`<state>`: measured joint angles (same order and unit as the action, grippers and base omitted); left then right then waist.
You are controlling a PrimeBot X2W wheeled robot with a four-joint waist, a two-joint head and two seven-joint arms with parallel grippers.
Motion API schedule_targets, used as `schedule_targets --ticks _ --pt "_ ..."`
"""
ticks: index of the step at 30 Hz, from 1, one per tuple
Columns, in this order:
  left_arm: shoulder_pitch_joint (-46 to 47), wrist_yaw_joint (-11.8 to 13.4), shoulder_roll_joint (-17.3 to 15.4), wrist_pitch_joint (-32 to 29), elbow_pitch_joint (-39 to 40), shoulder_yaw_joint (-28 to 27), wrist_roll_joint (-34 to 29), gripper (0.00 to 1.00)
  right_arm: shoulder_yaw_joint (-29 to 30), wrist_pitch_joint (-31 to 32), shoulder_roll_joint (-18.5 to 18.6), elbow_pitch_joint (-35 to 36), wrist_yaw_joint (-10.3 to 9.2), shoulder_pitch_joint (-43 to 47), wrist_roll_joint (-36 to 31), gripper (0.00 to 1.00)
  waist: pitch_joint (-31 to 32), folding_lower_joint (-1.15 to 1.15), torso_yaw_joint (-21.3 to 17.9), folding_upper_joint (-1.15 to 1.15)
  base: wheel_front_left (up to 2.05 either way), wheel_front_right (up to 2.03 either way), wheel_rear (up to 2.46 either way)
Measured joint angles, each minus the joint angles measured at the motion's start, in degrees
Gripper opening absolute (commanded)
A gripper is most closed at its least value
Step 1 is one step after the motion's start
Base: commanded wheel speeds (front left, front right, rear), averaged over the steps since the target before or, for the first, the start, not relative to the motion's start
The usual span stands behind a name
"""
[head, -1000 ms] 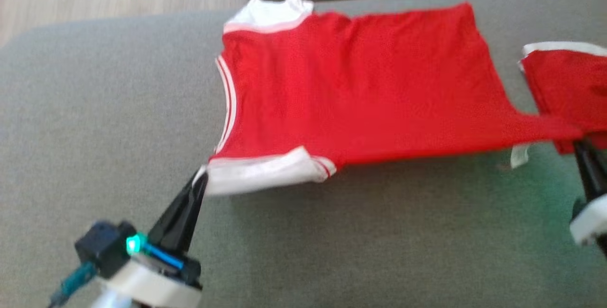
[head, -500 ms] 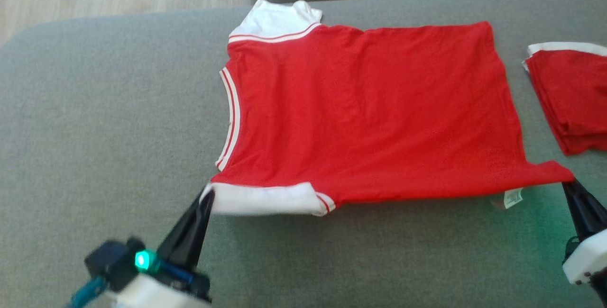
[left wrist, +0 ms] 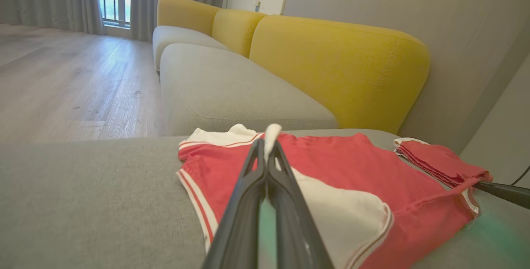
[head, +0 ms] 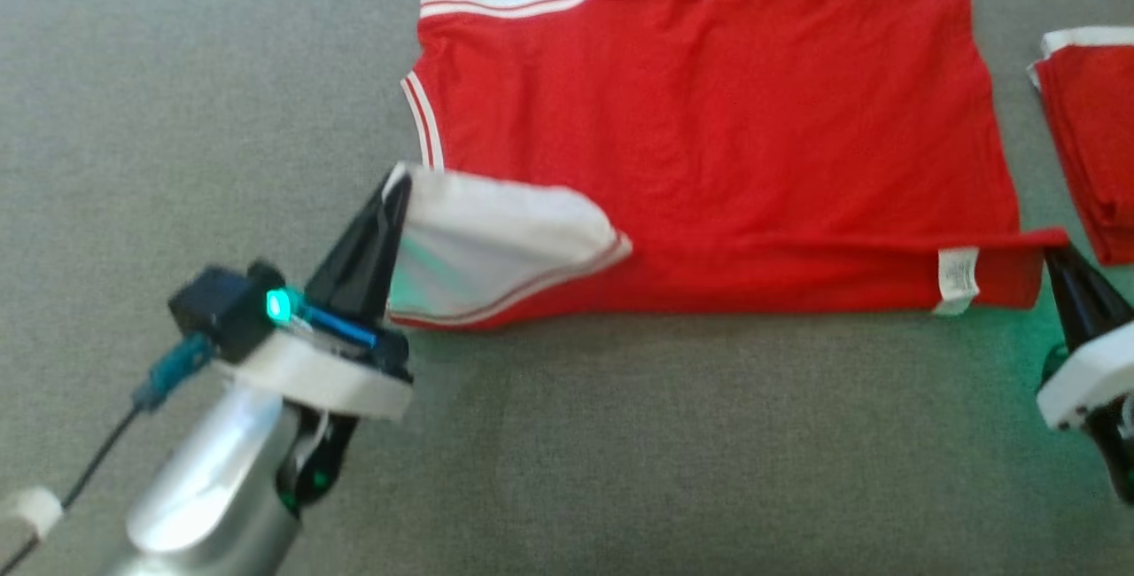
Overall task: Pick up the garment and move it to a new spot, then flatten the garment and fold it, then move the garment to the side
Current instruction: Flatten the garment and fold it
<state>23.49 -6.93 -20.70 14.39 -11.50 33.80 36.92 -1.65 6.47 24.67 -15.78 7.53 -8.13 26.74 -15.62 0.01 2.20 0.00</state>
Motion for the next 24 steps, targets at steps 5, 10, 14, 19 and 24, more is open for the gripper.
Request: schedule_targets --ticks 5,10,14,19,24 --pt "5.38 -0.22 0.60 0.07 -3.09 0.44 -0.20 0.00 -1.74 -0.73 1.09 -2.44 0.00 -4.56 0.52 0.00 -2.27 0.00 -0.51 0.00 0.00 0.00 0.00" --pt "9.33 -0.26 1.32 0.07 -4.05 1.09 -1.27 0.00 -3.48 -2.14 1.21 -5.31 0.00 -9.19 0.78 0.00 -4.12 0.00 -0.97 0.00 0.00 0.00 0.00" --pt "10.51 -0.65 1.32 0.07 -4.14 1.25 -1.27 0.00 -4.36 -3.08 1.56 -7.05 0.00 -11.68 1.00 0.00 -4.70 -0.01 -0.79 0.00 0.00 0.00 0.00" --pt "11.27 -0.65 1.27 0.07 -4.69 1.27 -1.30 0.00 -5.63 -3.93 1.92 -9.70 0.00 -14.57 1.10 0.00 -5.18 -0.01 -0.10 0.00 0.00 0.00 0.00" --pt "12.62 -0.65 1.29 0.07 -5.48 1.48 -1.98 0.00 -7.08 -4.27 2.69 -12.12 0.00 -16.85 1.57 0.00 -5.51 -0.01 0.53 0.00 0.00 0.00 0.00"
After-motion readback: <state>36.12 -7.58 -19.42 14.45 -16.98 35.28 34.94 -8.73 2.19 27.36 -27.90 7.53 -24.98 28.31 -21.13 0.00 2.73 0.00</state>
